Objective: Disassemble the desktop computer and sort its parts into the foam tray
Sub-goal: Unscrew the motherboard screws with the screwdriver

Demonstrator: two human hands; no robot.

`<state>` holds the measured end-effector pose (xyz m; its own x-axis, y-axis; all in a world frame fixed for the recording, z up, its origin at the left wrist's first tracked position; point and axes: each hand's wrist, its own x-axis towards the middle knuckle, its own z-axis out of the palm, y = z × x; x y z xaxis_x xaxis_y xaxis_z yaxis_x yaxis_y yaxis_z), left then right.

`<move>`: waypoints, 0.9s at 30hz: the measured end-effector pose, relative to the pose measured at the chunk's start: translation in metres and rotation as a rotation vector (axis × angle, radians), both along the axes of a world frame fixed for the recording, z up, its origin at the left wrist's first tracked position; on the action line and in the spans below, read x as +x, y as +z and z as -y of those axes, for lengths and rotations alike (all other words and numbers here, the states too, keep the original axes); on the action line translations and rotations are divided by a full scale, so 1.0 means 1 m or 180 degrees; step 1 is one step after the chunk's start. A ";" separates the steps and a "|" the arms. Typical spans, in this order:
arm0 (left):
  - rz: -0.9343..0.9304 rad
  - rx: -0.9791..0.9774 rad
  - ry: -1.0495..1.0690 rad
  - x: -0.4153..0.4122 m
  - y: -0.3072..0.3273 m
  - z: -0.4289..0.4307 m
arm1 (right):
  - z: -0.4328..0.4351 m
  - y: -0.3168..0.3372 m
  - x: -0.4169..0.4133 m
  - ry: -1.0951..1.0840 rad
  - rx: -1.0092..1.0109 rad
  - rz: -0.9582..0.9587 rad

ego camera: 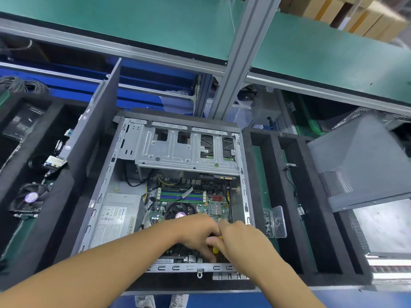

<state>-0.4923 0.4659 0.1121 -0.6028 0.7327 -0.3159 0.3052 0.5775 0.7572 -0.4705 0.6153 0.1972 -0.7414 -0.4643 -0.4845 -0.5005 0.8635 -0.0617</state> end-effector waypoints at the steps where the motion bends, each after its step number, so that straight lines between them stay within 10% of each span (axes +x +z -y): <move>1: 0.0017 0.0029 0.0050 -0.001 -0.001 0.001 | 0.001 0.001 -0.001 -0.0058 -0.0074 0.0109; 27: 0.0236 0.0118 0.0213 -0.005 -0.010 0.005 | -0.008 0.007 -0.015 0.0068 -0.0663 0.0915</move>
